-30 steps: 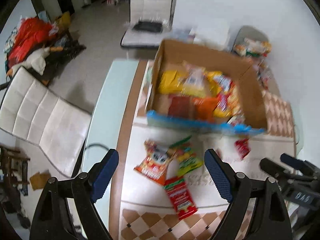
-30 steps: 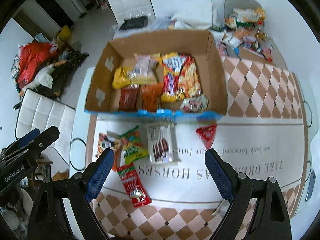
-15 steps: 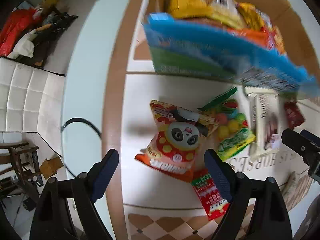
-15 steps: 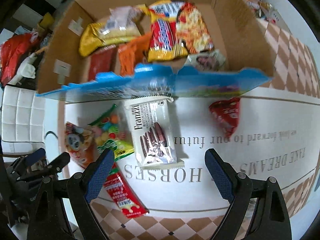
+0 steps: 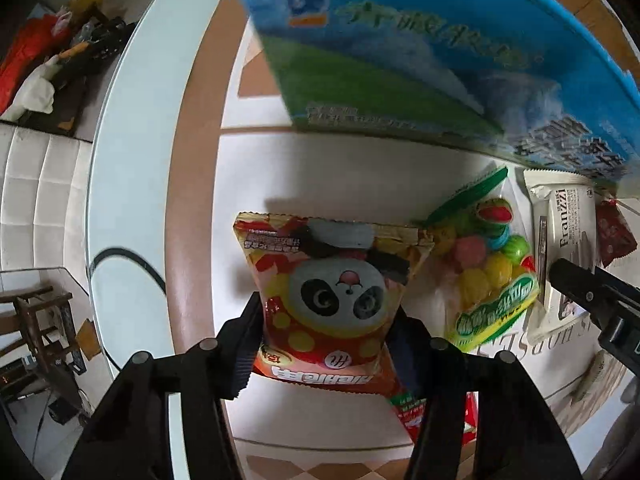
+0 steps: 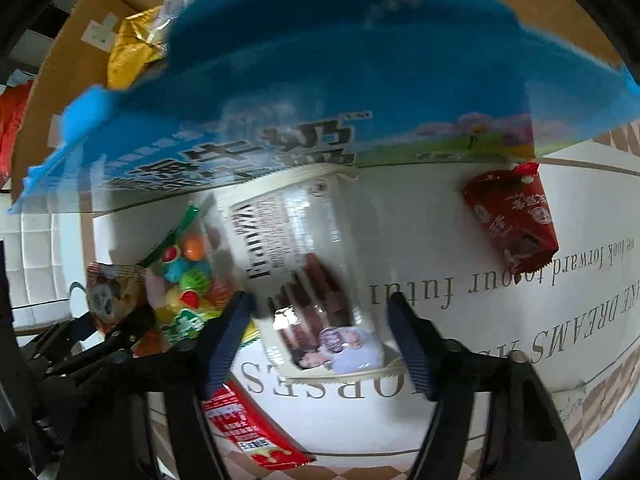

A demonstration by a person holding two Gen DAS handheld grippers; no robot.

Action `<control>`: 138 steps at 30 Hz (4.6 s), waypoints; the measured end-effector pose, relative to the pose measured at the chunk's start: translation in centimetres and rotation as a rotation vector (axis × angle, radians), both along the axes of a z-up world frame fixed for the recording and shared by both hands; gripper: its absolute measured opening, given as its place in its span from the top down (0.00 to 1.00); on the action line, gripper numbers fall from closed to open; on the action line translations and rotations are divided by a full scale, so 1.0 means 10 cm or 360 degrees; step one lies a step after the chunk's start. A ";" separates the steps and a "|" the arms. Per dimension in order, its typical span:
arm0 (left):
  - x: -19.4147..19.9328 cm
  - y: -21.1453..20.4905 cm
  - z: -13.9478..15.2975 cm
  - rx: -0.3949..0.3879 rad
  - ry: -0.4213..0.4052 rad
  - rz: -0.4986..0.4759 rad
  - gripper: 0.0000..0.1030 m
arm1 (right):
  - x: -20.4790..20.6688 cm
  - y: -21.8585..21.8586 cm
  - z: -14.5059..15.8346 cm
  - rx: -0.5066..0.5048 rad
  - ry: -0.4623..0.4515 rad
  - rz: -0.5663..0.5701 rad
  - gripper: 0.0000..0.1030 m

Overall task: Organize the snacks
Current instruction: 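Grasp the panda chip bag with the left tool while the right tool grasps the Franzzi cookie pack, then carry both packs into the box and open both tools, then withdraw both tools from the box back over the table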

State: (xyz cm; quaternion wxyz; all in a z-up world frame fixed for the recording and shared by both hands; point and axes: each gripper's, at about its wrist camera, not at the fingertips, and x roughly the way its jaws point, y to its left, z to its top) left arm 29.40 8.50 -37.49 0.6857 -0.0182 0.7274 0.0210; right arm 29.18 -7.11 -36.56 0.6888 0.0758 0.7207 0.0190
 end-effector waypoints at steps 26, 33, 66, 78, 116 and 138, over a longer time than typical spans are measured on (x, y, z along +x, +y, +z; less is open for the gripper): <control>-0.65 0.16 0.01 -0.0040 0.0110 0.0149 0.48 | -0.05 -0.30 -0.18 0.0055 0.0106 -0.0214 0.30; -0.80 0.18 -0.08 -0.0040 0.0123 0.0157 0.48 | -0.34 -0.27 -0.27 0.0014 0.0161 -0.0118 0.40; -0.86 0.08 -0.21 -0.0006 0.0154 0.0084 0.52 | -1.10 -0.10 -0.38 -0.0218 0.0165 0.0066 0.38; -0.83 -0.15 0.53 -0.0137 -0.0051 0.0017 0.57 | -1.18 -0.10 0.36 0.0023 0.0065 0.0111 0.40; 1.65 -0.23 0.55 0.0048 0.0017 -0.0161 0.55 | 1.49 -0.78 0.75 -0.0213 -0.0156 -0.0069 0.38; 1.35 -0.28 1.22 -0.0141 -0.0278 -0.0040 0.15 | 1.14 -0.61 1.08 -0.0166 -0.0261 -0.0002 0.12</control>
